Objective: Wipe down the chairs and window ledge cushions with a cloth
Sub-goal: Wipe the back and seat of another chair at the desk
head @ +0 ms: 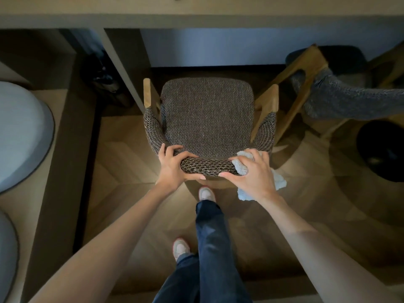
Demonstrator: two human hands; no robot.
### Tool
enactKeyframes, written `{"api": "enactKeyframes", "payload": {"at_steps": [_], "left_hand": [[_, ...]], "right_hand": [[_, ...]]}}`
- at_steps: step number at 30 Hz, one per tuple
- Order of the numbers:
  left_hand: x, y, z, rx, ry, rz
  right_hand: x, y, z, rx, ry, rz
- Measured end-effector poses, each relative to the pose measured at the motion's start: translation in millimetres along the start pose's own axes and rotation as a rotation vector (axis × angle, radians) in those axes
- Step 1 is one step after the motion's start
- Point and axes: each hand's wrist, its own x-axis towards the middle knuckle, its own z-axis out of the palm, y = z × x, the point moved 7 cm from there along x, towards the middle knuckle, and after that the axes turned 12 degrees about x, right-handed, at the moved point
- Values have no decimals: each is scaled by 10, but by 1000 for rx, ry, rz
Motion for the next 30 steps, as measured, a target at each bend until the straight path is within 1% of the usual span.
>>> {"api": "enactKeyframes", "payload": {"at_steps": [4, 9, 13, 16, 19, 24, 30], "left_hand": [[473, 39, -31, -31, 36, 10], [1147, 88, -118, -41, 27, -33], [1706, 63, -273, -39, 25, -88], [2043, 12, -404, -3, -5, -78], [2283, -60, -485, 14, -25, -83], [2586, -130, -552, 31, -28, -111], [2911, -9, -497, 27, -26, -135]], "right_hand": [[529, 135, -88, 11, 21, -37], [1253, 265, -182, 14, 9, -69], [1869, 277, -252, -7, 4, -67], [2251, 229, -226, -17, -24, -35], [2513, 187, -165, -8, -57, -14], [2842, 174, -164, 6, -48, -29], [3197, 333, -309, 46, -71, -37]]}}
